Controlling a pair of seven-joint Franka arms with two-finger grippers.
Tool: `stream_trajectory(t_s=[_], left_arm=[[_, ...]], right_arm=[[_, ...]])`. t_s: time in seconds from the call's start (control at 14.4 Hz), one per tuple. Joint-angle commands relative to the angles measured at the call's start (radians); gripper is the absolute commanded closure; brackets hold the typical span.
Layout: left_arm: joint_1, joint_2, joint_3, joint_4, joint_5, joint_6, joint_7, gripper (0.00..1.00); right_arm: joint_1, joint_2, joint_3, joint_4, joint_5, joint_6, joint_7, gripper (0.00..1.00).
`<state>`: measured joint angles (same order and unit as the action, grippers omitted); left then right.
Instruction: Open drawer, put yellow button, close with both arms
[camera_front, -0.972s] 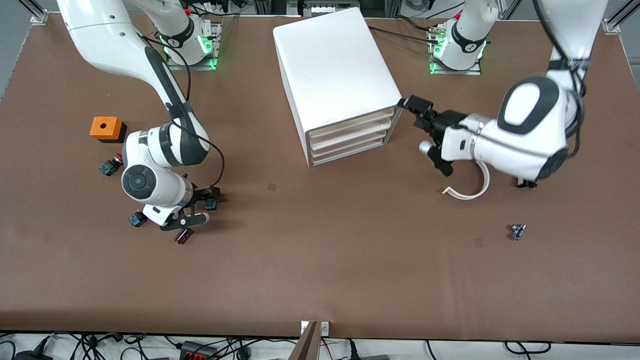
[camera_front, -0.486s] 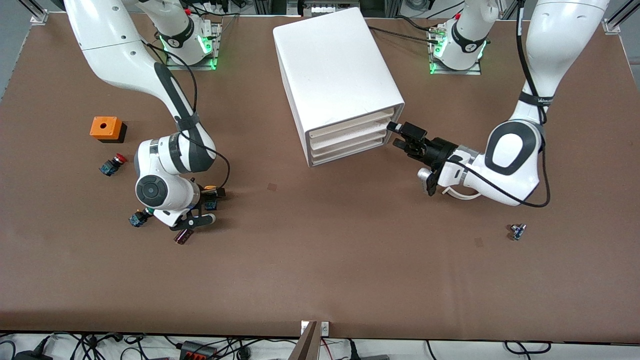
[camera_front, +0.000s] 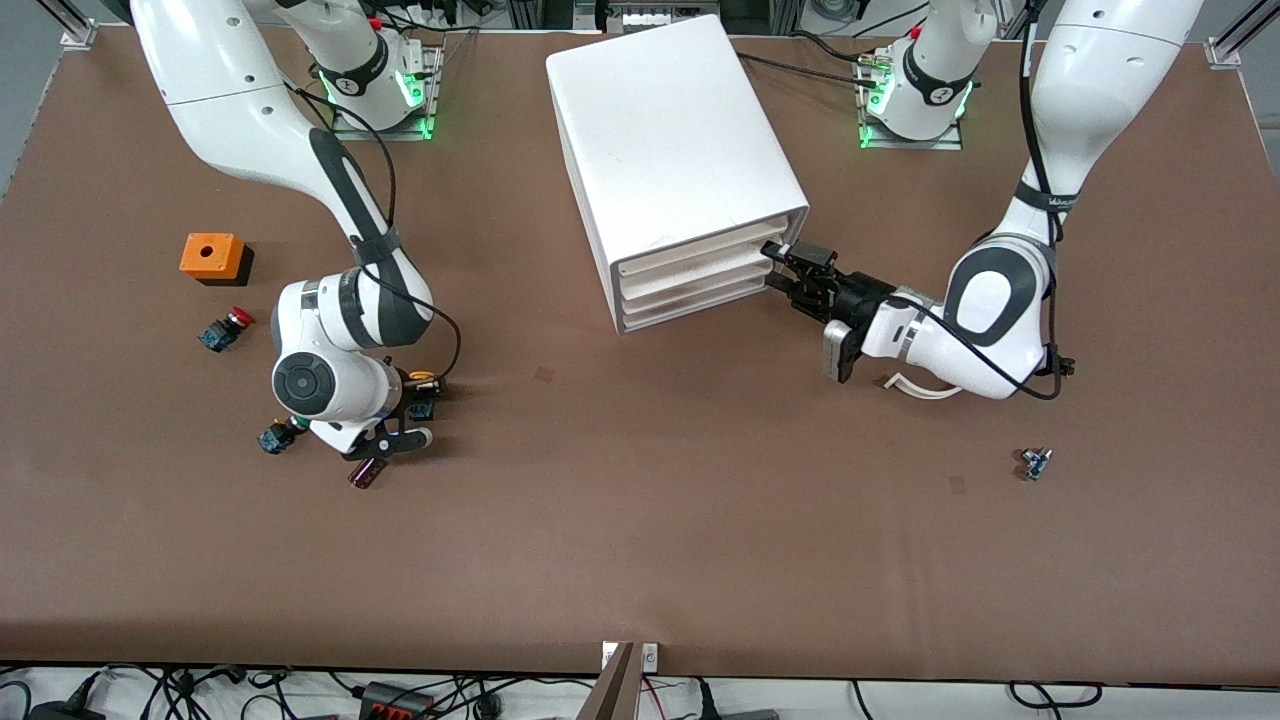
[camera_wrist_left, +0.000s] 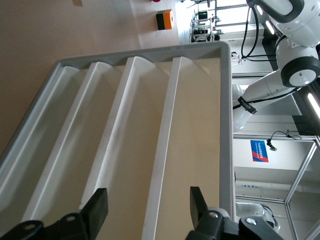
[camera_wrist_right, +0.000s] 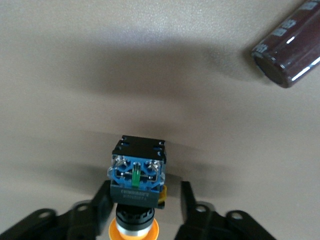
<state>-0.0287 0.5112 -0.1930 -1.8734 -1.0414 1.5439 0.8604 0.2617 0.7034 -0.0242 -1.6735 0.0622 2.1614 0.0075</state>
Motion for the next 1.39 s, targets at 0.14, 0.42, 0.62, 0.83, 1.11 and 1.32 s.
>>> stream_trajectory(t_s=[0.14,0.42,0.62,0.83,1.11,1.32], left_arm=[[0.004,-0.008,-0.029,-0.059,-0.054,0.016,0.078,0.45],[-0.014,-0.002,-0.031,-0.079,-0.054,0.013,0.092,0.62],[-0.028,-0.003,-0.029,-0.079,-0.054,0.018,0.095,0.65],[-0.031,-0.006,-0.031,-0.087,-0.052,0.016,0.095,0.74],[-0.036,-0.002,-0.029,-0.07,-0.049,0.021,0.082,0.95],[-0.025,0.052,-0.014,0.037,0.004,0.019,0.072,0.95]], right_arm=[[0.002,0.004,0.0,0.029,0.013,-0.003,0.005,0.96],[0.005,-0.03,0.0,0.138,0.013,-0.099,-0.015,1.0],[0.047,-0.068,-0.002,0.286,0.01,-0.25,-0.003,1.0],[0.05,-0.076,0.0,0.417,0.013,-0.392,-0.006,1.0],[0.086,-0.078,0.001,0.512,0.013,-0.427,-0.011,1.0],[0.14,-0.087,0.001,0.52,0.013,-0.414,-0.003,1.0]])
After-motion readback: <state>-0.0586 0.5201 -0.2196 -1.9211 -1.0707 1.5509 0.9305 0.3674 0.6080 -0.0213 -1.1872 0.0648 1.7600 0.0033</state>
